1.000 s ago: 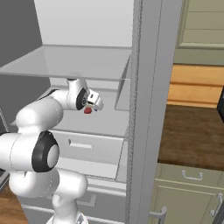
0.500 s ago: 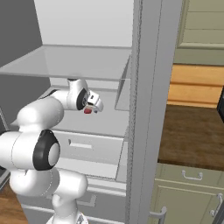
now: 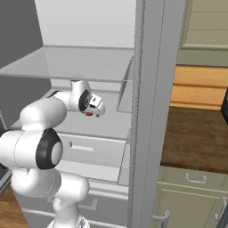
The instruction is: Take the strawberry from the fridge and place it on top of the pancake, located on the dining counter.
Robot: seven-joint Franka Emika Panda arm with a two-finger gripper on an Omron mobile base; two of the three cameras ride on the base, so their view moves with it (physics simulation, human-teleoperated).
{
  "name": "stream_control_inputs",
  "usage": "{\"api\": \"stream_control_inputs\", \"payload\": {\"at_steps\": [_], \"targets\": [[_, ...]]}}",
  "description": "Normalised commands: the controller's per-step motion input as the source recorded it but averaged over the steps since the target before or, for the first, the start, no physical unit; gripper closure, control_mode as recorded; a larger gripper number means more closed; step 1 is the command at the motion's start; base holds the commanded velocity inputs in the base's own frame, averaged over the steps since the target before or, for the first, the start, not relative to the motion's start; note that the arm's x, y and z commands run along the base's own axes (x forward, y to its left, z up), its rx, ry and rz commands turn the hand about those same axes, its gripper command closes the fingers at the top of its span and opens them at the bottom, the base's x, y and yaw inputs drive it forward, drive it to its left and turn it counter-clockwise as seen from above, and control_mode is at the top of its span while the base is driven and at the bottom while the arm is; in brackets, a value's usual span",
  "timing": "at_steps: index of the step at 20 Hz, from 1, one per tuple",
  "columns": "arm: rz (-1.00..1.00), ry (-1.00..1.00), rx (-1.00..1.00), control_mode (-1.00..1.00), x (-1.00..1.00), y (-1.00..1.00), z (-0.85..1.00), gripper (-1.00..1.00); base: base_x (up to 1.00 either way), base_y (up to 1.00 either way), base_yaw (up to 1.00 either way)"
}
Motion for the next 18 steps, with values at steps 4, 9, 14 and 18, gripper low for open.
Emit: {"api": "stream_control_inputs", "payload": {"at_steps": [4,9,14,18], "targets": [[0.0,0.06,-0.01,-1.0,0.02,0.0,-0.28,-1.0,0.0,0.0,0.0],[0.0,0.02,0.0,-1.0,0.0,0.0,-0.13,-1.0,0.0,0.0,0.0],[0.0,0.07,0.0,-1.0,0.0,0.0,-0.19,1.0,0.0,0.0,0.0],[0.0,0.03,0.0,-1.0,-0.02,0.0,-0.16,1.0,0.0,0.0,0.0]]}}
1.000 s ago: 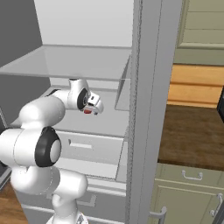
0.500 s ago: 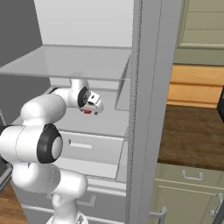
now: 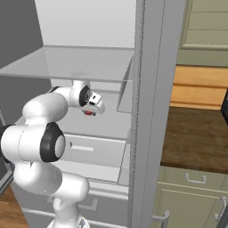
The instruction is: Take the strawberry from the fridge and place it on top of the pancake, located on the dining counter.
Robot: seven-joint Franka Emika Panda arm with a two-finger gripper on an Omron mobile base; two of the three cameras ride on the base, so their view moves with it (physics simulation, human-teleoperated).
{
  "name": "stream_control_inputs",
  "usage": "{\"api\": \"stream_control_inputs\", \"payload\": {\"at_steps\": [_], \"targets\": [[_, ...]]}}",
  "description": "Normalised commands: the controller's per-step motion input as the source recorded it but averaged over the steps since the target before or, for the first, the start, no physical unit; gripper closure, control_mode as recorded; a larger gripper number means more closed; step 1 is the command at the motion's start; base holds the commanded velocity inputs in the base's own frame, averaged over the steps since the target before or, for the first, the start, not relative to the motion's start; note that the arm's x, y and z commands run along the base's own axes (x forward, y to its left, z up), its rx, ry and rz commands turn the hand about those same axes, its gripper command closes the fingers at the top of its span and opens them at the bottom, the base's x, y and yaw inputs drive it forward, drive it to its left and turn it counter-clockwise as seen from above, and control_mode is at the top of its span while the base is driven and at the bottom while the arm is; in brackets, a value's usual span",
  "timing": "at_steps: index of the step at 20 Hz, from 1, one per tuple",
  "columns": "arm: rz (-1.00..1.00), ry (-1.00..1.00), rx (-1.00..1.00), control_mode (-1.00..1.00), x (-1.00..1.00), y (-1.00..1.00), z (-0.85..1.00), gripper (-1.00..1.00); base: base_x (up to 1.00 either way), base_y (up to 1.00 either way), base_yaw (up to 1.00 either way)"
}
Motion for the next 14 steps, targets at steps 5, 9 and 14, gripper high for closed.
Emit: {"api": "stream_control_inputs", "payload": {"at_steps": [5,9,14], "targets": [[0.0,0.01,0.0,-1.0,-0.14,0.0,-0.24,1.0,0.0,0.0,0.0],[0.0,0.0,0.0,-1.0,-0.19,-0.07,-0.41,1.0,0.0,0.0,0.0],[0.01,-0.26,0.0,-1.0,-0.14,-0.02,-0.56,1.0,0.0,0.0,0.0]]}}
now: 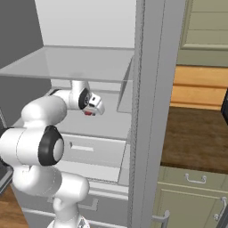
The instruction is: Take the strawberry from the fridge and place it on top of the pancake, located on the dining counter.
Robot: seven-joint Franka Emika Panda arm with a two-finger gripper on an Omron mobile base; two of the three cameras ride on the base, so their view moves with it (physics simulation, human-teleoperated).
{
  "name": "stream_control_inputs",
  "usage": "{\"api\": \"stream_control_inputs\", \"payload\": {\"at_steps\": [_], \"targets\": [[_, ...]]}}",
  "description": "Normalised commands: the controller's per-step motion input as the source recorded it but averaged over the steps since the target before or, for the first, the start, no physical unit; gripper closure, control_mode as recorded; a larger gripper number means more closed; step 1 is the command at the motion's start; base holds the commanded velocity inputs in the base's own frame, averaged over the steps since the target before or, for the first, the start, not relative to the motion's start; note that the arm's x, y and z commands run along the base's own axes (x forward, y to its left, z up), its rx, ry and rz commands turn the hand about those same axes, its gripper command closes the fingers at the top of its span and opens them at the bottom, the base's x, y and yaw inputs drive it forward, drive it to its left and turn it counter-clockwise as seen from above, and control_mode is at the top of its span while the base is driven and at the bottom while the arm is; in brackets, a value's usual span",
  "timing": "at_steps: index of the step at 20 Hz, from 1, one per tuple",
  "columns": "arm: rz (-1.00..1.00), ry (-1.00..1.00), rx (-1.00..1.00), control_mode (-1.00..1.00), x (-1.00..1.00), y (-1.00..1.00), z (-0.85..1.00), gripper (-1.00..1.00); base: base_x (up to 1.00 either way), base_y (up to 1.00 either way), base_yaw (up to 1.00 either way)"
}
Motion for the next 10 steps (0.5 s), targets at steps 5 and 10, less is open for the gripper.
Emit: {"api": "stream_control_inputs", "payload": {"at_steps": [5,10], "targets": [[0.06,-0.38,0.0,-1.0,0.0,0.0,-0.49,1.0,0.0,0.0,0.0],[0.03,-0.18,0.0,-1.0,-0.05,0.0,-0.09,1.0,0.0,0.0,0.0]]}}
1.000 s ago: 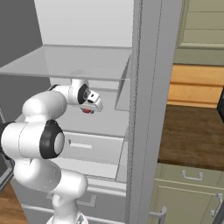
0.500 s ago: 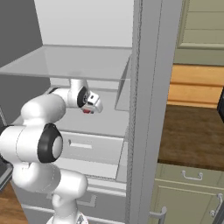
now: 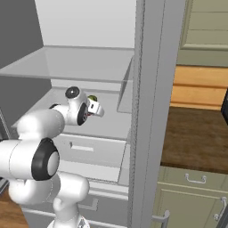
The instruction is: Take the strawberry from the fridge and place it on top of the pancake, located on the dining counter.
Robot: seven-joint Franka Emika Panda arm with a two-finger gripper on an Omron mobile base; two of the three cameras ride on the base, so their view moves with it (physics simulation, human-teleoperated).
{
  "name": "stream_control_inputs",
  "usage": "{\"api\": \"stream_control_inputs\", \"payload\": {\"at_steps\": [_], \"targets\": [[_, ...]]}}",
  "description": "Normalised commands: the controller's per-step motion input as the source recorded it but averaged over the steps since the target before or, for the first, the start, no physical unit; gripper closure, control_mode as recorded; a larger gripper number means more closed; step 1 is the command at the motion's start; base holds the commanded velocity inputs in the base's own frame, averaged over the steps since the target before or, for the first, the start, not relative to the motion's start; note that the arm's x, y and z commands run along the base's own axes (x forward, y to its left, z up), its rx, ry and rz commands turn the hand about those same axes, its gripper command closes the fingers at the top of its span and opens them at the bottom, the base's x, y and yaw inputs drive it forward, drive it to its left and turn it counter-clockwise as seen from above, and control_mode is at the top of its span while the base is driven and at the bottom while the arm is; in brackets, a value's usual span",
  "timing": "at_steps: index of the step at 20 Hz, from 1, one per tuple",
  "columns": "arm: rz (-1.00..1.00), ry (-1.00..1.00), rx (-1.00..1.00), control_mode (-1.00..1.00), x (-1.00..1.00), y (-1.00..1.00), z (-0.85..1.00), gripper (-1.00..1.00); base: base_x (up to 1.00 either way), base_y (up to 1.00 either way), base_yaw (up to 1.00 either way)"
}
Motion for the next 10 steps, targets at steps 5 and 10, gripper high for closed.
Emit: {"api": "stream_control_inputs", "payload": {"at_steps": [5,10], "targets": [[0.0,0.05,0.0,-1.0,-0.29,0.0,0.24,1.0,0.0,0.0,0.0],[0.0,0.0,0.0,-1.0,-0.94,0.0,0.15,1.0,0.0,0.0,0.0]]}}
